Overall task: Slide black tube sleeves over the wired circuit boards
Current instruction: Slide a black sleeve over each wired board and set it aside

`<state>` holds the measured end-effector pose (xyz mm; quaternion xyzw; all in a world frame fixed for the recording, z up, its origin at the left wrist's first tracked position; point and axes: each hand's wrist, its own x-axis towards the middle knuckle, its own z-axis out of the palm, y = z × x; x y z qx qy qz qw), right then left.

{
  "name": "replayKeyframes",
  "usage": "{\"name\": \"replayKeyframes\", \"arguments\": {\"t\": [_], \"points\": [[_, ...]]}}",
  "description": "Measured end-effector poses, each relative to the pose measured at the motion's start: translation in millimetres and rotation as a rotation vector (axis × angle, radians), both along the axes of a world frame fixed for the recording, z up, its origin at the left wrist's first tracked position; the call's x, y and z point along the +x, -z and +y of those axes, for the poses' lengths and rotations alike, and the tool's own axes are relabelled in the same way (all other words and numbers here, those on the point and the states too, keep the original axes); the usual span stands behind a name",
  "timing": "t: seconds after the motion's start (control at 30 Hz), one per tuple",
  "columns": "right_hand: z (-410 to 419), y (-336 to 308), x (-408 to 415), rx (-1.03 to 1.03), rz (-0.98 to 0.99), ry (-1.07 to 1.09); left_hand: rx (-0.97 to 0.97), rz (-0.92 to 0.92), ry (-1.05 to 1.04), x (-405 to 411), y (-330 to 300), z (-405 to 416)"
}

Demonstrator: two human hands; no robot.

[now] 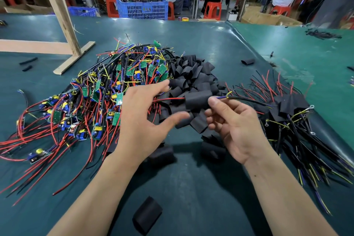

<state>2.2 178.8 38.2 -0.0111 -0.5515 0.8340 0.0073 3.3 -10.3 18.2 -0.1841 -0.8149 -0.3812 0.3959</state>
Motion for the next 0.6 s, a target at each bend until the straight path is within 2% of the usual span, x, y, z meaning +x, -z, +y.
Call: {"name": "replayKeyframes", "arguments": {"t": [0.07,0.13,0.2,0.33,0.47,0.6], "points": [[5.4,-3.2,-2.9,-0.009,0.052,0.163,0.026,0.085,-0.082,-1.0,0.5,-2.4],[16.5,-6.9,-7.1,-0.051,0.103,0.363,0.025,0.096,-0.108,-2.0,1.3,-3.6],[30.5,-10.1,-11.2,-0.124,0.109,0.563,-0.018,0.037,-0.087,-3.0,1.9,-4.0],[58.0,-6.1,-18.0,-0.374,-0.033,0.833,-0.169,-0.166,-0.119,-6.5,6.8,-4.5],[67.9,-0.2,-19.0,-0.550,-0.084,0.941,-0.250,-0.253,-0.213,-9.5,12.4,-7.2],[57.6,1.6,-19.3,-0.501,-0.147,0.876,-0.244,-0.253,-0.255,-10.6,12.4,-11.2]]}}
